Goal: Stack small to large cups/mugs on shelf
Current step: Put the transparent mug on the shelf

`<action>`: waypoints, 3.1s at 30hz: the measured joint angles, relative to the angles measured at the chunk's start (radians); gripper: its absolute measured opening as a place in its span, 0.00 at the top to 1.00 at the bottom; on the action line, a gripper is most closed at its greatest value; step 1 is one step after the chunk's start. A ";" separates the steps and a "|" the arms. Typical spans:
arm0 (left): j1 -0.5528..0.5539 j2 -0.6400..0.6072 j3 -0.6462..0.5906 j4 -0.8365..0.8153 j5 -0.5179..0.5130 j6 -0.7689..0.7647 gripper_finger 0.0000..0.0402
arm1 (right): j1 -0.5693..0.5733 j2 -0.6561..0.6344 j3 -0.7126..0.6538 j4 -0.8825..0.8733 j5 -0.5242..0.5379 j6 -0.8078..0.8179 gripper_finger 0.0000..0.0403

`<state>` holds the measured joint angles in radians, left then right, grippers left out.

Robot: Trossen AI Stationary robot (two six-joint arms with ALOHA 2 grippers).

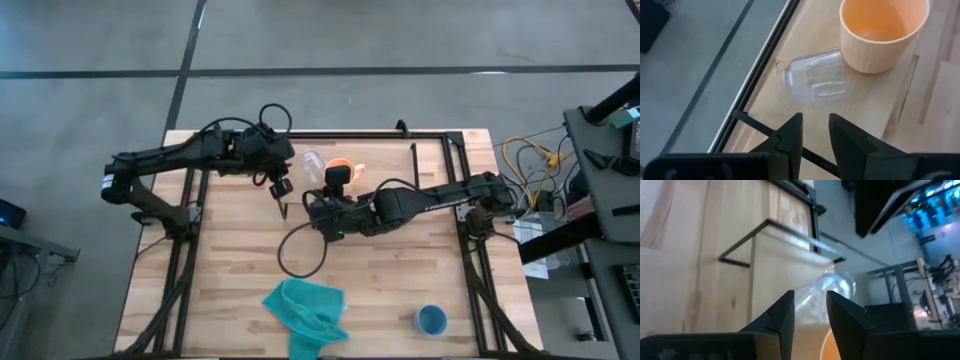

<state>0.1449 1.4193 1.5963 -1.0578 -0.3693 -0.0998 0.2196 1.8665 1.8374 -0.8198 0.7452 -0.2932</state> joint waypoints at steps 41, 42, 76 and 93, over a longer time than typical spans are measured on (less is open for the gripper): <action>0.293 0.088 -0.049 0.162 0.311 0.080 0.80 | -0.096 -0.001 -0.091 0.079 -0.021 -0.048 0.72; 0.296 0.082 -0.049 0.165 0.308 0.087 0.80 | -0.100 -0.001 -0.091 0.080 -0.022 -0.048 0.72; 0.464 0.127 -0.065 0.248 0.371 0.146 0.80 | -0.181 -0.001 -0.145 0.148 -0.122 -0.082 0.68; 0.501 0.228 -0.056 0.295 0.507 0.132 0.80 | -0.183 0.000 -0.162 0.186 -0.071 -0.152 0.68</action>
<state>0.6462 1.6468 1.5404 -0.7625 0.1379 0.0327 0.0364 1.8668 1.6752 -0.6337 0.6739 -0.4449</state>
